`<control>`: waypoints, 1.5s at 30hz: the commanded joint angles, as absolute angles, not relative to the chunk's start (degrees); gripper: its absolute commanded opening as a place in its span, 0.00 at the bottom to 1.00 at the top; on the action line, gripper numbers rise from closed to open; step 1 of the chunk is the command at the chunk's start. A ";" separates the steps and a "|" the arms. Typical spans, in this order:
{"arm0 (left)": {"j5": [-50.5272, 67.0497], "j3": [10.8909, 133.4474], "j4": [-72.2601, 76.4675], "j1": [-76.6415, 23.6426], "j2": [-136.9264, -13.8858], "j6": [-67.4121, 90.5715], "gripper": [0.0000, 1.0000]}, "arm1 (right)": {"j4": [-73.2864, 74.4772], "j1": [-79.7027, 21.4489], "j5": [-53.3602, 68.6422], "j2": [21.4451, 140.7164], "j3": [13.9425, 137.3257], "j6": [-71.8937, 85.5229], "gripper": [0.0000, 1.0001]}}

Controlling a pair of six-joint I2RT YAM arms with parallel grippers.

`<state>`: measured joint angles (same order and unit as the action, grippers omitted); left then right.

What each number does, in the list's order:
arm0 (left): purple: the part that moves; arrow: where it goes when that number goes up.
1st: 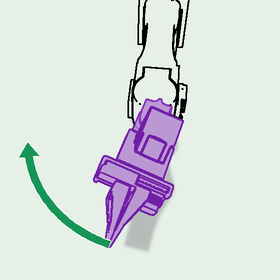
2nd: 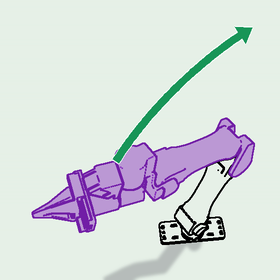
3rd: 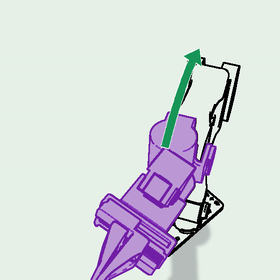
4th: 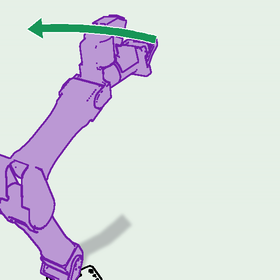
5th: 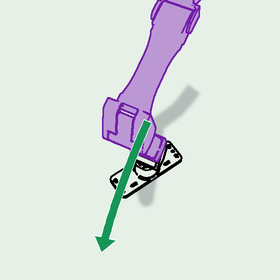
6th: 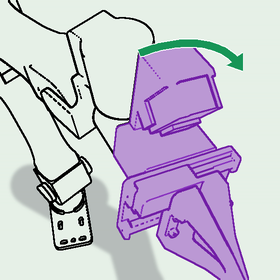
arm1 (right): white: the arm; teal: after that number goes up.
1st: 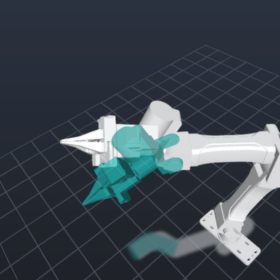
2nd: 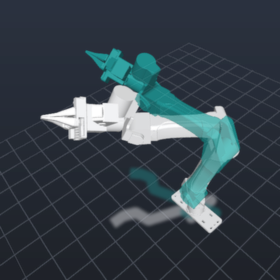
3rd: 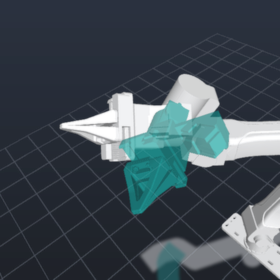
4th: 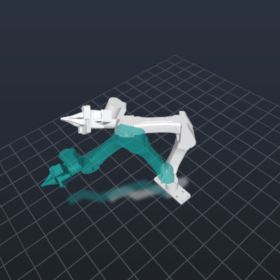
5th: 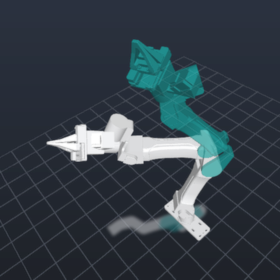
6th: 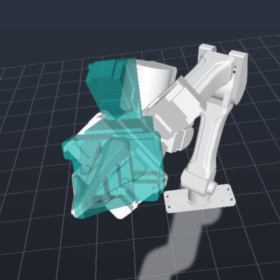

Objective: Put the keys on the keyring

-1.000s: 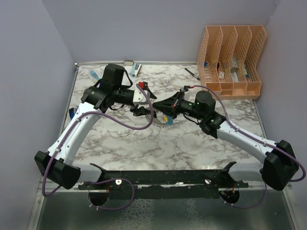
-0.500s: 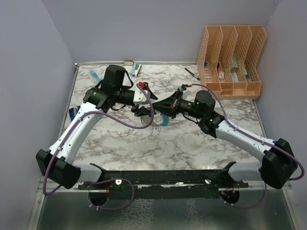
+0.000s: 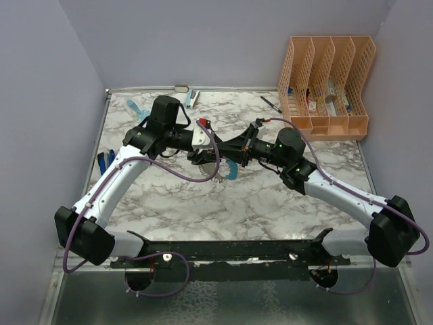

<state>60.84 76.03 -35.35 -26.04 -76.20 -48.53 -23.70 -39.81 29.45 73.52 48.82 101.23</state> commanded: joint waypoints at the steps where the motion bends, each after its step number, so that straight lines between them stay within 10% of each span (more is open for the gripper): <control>1: 62.08 75.85 -34.38 -25.37 -75.97 -49.26 0.55 | -28.65 -40.25 30.58 71.98 49.49 103.80 0.01; 19: 64.41 76.27 -46.02 -24.99 -74.01 -57.65 0.00 | -31.83 -40.25 29.42 72.66 47.17 101.13 0.01; 45: 71.30 83.03 -61.39 -25.06 -77.94 -55.53 0.00 | -34.81 -40.17 35.87 76.31 52.37 79.73 0.30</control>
